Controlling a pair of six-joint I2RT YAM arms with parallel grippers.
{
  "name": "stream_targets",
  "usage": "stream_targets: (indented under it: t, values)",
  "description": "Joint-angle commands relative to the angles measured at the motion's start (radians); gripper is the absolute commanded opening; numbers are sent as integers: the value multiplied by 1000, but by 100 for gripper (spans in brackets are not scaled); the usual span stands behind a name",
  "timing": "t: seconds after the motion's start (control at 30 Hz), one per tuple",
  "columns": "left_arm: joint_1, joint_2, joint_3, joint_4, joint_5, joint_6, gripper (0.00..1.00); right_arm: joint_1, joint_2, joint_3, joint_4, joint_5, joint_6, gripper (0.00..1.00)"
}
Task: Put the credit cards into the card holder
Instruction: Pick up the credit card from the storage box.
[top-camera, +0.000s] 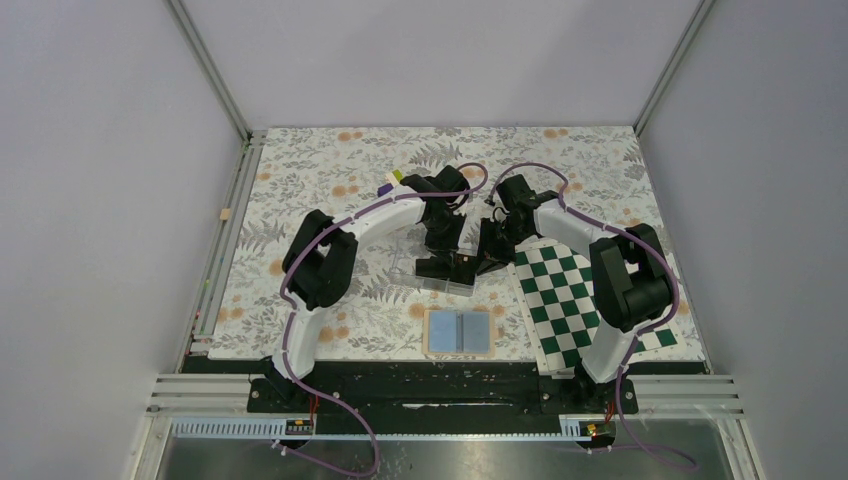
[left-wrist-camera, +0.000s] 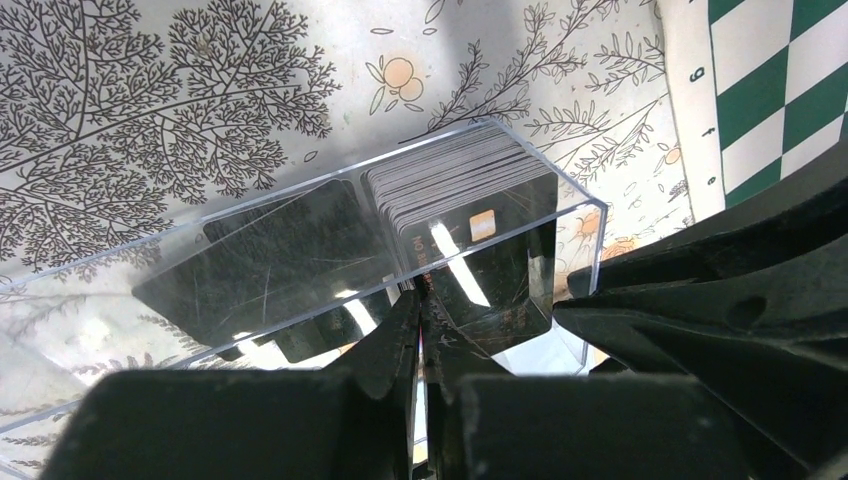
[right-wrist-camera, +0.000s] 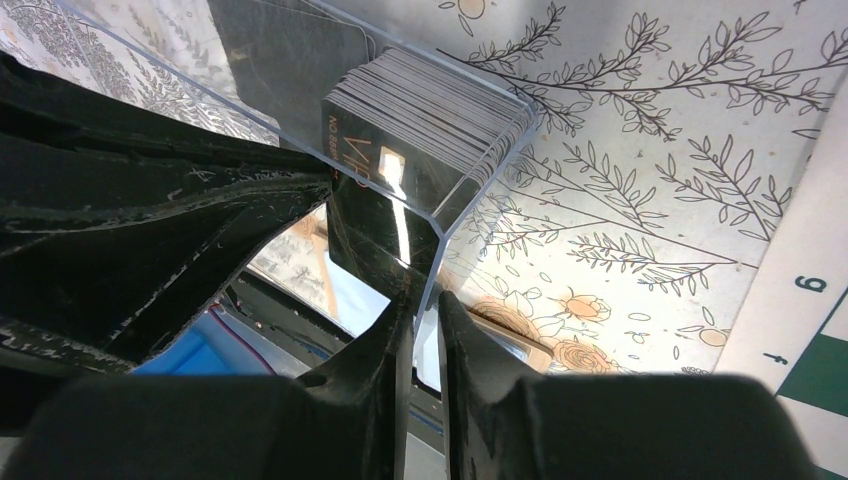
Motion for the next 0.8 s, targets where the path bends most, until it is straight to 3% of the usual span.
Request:
stream_targets:
  t: [0.0, 0.4, 0.77]
  values:
    - [-20, -81, 21, 58, 60, -28, 2, 6, 25, 9, -1, -19, -13, 20]
    - [-19, -122, -9, 96, 96, -48, 4, 6, 27, 7, -1, -22, -13, 21]
    - [-17, -114, -70, 144, 153, -64, 20, 6, 27, 4, -1, -24, -14, 21]
